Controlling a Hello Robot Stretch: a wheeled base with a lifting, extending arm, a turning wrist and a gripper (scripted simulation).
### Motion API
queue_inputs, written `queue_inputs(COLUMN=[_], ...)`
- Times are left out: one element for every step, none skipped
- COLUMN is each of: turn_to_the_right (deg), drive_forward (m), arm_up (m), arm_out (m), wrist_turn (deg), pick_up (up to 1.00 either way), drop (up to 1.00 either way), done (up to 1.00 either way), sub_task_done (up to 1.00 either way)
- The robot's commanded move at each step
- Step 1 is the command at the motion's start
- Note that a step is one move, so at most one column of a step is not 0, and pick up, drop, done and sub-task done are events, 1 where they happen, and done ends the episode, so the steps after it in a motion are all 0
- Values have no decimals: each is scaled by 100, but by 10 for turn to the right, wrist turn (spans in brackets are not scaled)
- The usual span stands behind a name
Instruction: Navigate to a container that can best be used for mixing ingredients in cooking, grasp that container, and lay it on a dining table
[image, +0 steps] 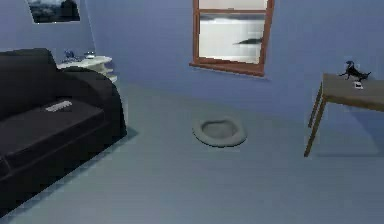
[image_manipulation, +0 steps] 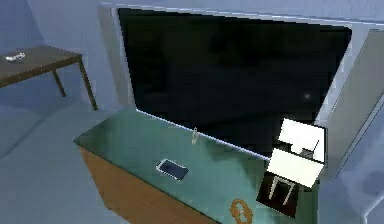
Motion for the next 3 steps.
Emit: queue_inputs(turn_to_the_right=[-90,0,0], drive_forward=[0,100,100], arm_up=[0,0,0], arm_out=[0,0,0], wrist_turn=[0,0,0], pick_up=[0,0,0], drop=[0,0,0], done=[0,0,0], sub_task_done=[0,0,0])
